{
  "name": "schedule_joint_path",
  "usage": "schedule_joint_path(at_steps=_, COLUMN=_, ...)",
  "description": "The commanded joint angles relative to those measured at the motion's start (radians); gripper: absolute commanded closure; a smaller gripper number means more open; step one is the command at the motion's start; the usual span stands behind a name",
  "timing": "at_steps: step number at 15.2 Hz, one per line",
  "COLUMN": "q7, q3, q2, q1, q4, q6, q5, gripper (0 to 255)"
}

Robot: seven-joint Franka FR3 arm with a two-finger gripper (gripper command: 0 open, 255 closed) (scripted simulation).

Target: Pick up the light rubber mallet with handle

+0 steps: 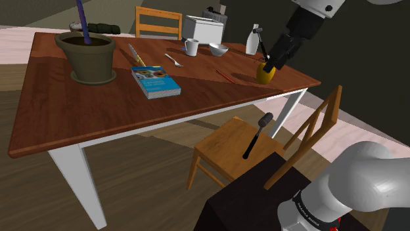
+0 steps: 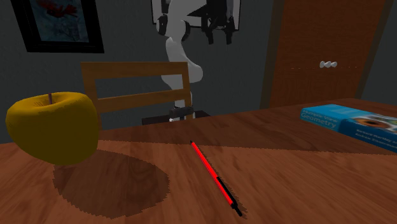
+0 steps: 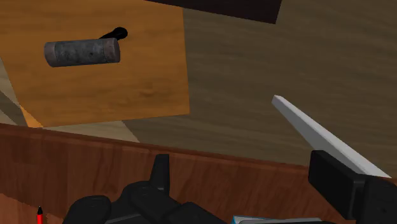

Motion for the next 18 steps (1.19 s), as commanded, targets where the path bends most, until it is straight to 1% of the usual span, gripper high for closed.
schedule_joint_path(at_steps=1, q7=0.0, q3=0.0, q2=0.0, q1=0.0, q4=0.0, q6=0.0, q5=0.0, gripper=0)
schedule_joint_path(at_steps=10, q7=0.271, q3=-0.014, q2=0.16, q1=-0.179, q4=-0.08, q6=0.162, q5=-0.008, gripper=0)
schedule_joint_path(at_steps=18, q7=0.506, q3=-0.044, q2=0.28, q1=-0.329, q4=-0.165, q6=0.293, q5=-0.016, gripper=0)
